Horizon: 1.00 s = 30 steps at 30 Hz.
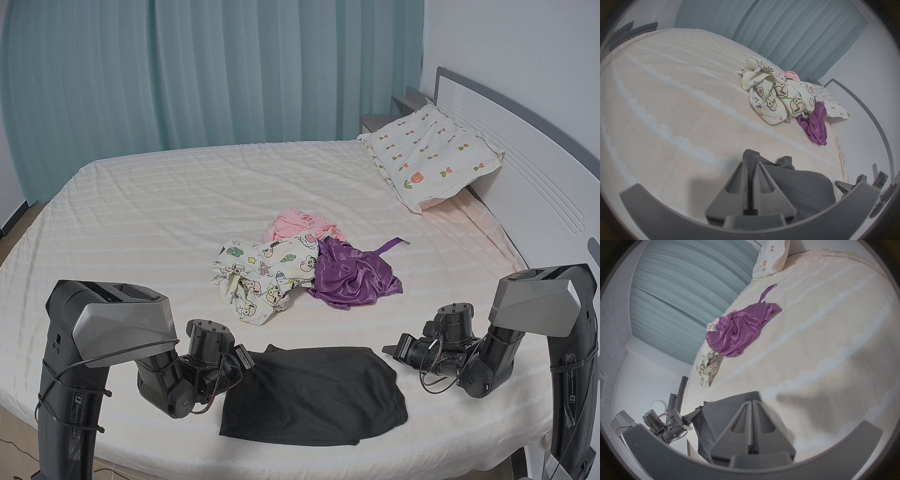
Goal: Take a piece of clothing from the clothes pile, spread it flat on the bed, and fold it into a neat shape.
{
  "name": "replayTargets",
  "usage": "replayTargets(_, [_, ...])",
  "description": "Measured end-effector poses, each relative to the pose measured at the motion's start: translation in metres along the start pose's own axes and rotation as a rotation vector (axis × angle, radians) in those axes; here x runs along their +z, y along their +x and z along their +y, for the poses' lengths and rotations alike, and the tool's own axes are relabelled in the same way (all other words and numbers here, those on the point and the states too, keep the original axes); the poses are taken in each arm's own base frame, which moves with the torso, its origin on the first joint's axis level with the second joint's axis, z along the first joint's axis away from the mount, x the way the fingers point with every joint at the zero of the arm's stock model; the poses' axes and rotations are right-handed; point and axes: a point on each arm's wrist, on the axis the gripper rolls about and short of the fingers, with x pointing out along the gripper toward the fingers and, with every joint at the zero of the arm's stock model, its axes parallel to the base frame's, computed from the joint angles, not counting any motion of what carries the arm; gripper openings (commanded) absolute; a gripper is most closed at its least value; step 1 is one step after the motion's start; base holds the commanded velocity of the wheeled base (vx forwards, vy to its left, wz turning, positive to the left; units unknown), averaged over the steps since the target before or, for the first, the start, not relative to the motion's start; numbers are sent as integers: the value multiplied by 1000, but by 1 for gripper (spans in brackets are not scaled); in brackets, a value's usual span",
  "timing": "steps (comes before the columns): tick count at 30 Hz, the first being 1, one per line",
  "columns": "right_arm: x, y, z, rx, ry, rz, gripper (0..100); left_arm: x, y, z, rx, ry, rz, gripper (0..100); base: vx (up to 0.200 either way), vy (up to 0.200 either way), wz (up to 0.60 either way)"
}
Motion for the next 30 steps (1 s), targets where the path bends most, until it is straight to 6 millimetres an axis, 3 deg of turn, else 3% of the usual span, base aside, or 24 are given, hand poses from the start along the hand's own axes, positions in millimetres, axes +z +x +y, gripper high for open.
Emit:
replayTargets(1, [0, 0, 0, -1, 1, -1, 100, 0, 0, 0, 1, 0, 0, 0, 0, 0, 0])
replayTargets(2, [1, 0, -1, -1, 1, -2, 100, 0, 0, 0, 1, 0, 0, 100, 0, 0, 0])
replayTargets(11, [7, -6, 4, 13, -1, -26, 100, 9, -6, 5, 11, -18, -15, 100, 0, 0, 0])
replayTargets(20, [42, -37, 29, 56, -14, -125, 100, 39, -41, 12, -29, -63, -38, 100, 0, 0, 0])
replayTargets(23, [51, -52, 40, 58, -21, -163, 100, 49, -59, 12, -49, -71, -50, 100, 0, 0, 0])
replayTargets(30, [58, -112, 63, 33, -64, -277, 100, 65, -114, 12, -96, -76, -99, 100, 0, 0, 0])
